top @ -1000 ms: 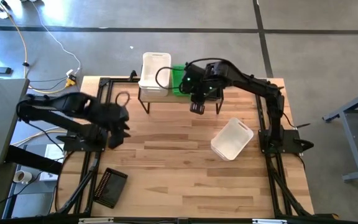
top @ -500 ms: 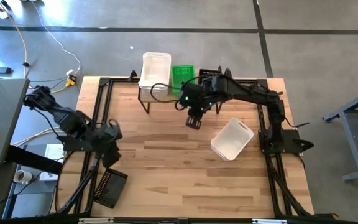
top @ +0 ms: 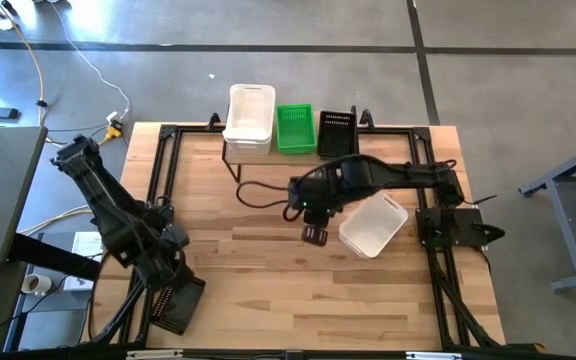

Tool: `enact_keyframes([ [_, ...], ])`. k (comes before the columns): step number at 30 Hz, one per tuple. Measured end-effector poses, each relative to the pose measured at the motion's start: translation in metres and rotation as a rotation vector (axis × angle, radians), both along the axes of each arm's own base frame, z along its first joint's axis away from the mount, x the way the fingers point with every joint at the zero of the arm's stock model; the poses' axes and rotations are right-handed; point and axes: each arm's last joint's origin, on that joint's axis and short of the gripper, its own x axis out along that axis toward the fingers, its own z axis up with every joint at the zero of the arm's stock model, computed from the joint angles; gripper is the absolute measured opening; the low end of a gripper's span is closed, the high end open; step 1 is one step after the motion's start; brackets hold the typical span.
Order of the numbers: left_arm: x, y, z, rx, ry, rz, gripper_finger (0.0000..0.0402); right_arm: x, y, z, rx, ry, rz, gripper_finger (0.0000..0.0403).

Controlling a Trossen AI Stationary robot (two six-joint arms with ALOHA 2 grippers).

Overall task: Stack baskets on shelf by color
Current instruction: Stack the black bin on top of the black bin

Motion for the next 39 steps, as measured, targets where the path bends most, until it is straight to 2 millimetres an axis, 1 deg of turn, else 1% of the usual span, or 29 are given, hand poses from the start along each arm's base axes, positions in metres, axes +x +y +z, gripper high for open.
enact_keyframes([
  [7, -0.001, -0.017, -0.022, 0.099, 0.187, 0.075, 0.0158, -0.003, 0.021, 0.000, 0.009, 0.000, 0.032, 0.0079],
  [15, -0.003, -0.035, -0.038, 0.114, 0.278, 0.177, 0.0158, -0.006, 0.033, 0.000, 0.009, 0.000, 0.069, 0.0079],
  [24, -0.004, -0.056, -0.056, 0.116, 0.333, 0.224, 0.0158, -0.006, 0.034, 0.000, 0.000, 0.001, 0.091, 0.0079],
  [28, -0.001, -0.065, -0.067, 0.120, 0.341, 0.224, 0.0158, -0.006, 0.034, 0.000, -0.001, 0.001, 0.093, 0.0079],
  [39, 0.005, -0.077, -0.099, 0.199, 0.461, 0.243, 0.0158, -0.006, 0.034, 0.000, 0.000, 0.002, 0.091, 0.0079],
])
